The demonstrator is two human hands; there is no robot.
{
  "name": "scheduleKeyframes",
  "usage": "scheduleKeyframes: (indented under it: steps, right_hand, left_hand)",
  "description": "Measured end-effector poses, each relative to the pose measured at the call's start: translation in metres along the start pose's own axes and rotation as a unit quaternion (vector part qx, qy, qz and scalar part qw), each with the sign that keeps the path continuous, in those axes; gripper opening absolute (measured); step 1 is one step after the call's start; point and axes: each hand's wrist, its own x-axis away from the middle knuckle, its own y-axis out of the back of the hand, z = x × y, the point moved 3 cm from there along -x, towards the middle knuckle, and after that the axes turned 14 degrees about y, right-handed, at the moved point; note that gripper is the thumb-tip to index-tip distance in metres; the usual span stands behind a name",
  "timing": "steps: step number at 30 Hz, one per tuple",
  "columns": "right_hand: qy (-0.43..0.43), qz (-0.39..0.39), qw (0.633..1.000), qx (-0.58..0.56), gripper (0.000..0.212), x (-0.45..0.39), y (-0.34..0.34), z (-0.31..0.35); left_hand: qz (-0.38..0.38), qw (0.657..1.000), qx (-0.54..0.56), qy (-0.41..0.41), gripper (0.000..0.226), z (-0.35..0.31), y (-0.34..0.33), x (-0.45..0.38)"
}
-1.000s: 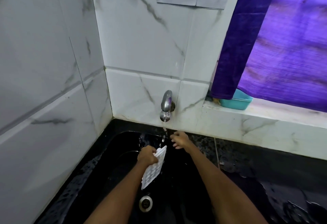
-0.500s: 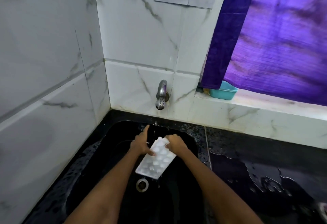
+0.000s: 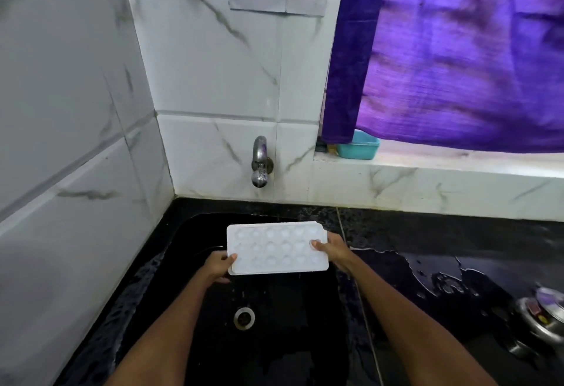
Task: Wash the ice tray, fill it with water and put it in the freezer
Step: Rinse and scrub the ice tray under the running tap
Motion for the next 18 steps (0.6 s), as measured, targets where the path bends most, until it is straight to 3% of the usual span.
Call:
scheduleKeyframes:
  steps: [6,9,11,12,14,15,16,18]
  right_hand:
    - [-0.028,0.024,0.999,0.035,0.033,-0.012,-0.003,0.024]
    - [0.042,0.086,0.976,0.195,0.024,-0.024,0.0,0.054]
    - [0.145,0.03,0.947,0.284,0.01,-0.03,0.0,0.07]
    - [0.206,-0.024,0.932,0.296,0.016,-0.029,-0.003,0.072]
    - [0.255,-0.124,0.922,0.265,0.031,-0.02,-0.011,0.064]
    - [0.249,-0.138,0.92,0.268,0.031,-0.015,-0.017,0.052]
    - [0.215,-0.1,0.928,0.288,0.028,-0.012,-0.024,0.039]
    - [0.092,0.099,0.899,0.417,0.019,-0.01,-0.036,0.009]
  left_hand:
    - [-0.055,0.993,-0.079,-0.072,0.015,-0.016,0.026,0.0]
    - [-0.141,0.975,-0.116,-0.128,0.023,-0.034,0.045,0.007]
    - [-0.24,0.942,-0.085,-0.22,0.019,-0.043,0.052,0.018]
    - [-0.268,0.928,-0.054,-0.255,0.011,-0.045,0.052,0.025]
    - [-0.289,0.914,-0.029,-0.283,0.024,-0.039,0.042,0.03]
    - [-0.274,0.922,-0.036,-0.271,0.025,-0.032,0.035,0.027]
    - [-0.254,0.934,-0.073,-0.242,0.02,-0.022,0.03,0.021]
    - [-0.163,0.95,-0.229,-0.136,0.014,0.008,0.021,0.01]
